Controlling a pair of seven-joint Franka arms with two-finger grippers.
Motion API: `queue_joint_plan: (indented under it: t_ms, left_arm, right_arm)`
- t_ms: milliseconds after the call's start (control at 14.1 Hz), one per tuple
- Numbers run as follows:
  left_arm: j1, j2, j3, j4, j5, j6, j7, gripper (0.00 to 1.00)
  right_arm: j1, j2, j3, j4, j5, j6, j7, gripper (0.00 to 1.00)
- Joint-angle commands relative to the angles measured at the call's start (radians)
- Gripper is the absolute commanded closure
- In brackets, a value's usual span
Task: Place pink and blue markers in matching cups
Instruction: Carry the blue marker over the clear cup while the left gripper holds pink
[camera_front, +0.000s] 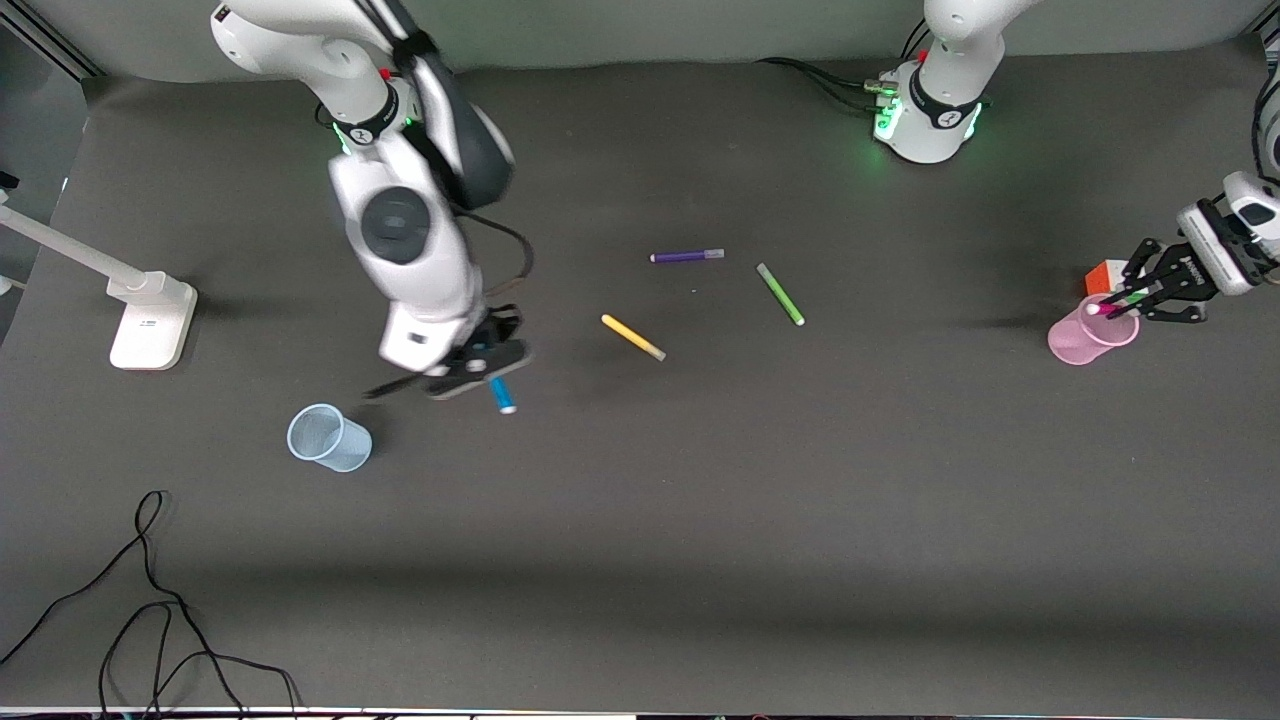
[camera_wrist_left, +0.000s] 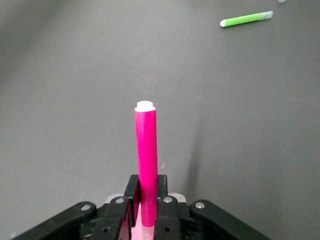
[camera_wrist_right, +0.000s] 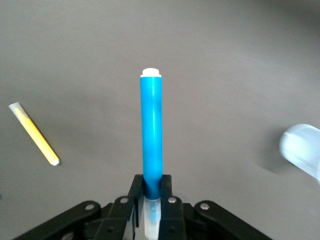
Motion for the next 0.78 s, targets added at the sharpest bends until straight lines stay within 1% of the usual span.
queue_joint_plan:
  t_ms: [0,142,284,426,497,568,639,710]
  left_arm:
    - [0.034,0.082,0.002,0.018,-0.050,-0.024,0.094,1.00]
    - [0.037,0.098,0.003,0.021,-0.074,-0.031,0.117,1.00]
    - [0.063,0.118,0.003,0.024,-0.077,-0.043,0.120,1.00]
    - [0.073,0.138,0.002,0.030,-0.083,-0.046,0.117,1.00]
    - [0.077,0.141,0.003,0.030,-0.094,-0.046,0.117,1.00]
    - [0.077,0.145,0.003,0.032,-0.096,-0.049,0.112,0.88]
    - [0.077,0.148,0.003,0.032,-0.099,-0.061,0.109,0.86]
    - [0.079,0.155,0.003,0.035,-0.100,-0.066,0.100,0.78]
  right_arm:
    - [0.007,-0.033,-0.135,0.059,-0.002,-0.107,-0.069,1.00]
    - [0.007,-0.048,-0.231,0.094,-0.001,-0.135,-0.095,1.00]
    - [0.007,-0.050,-0.306,0.116,0.001,-0.156,-0.113,1.00]
    - [0.004,-0.048,-0.361,0.126,0.004,-0.170,-0.152,1.00]
    - [0.004,-0.048,-0.389,0.134,0.025,-0.184,-0.166,1.00]
    - [0.002,-0.042,-0.424,0.149,0.059,-0.199,-0.175,1.00]
    - [0.002,-0.034,-0.450,0.165,0.082,-0.216,-0.190,1.00]
    - [-0.001,-0.031,-0.459,0.177,0.090,-0.230,-0.219,1.00]
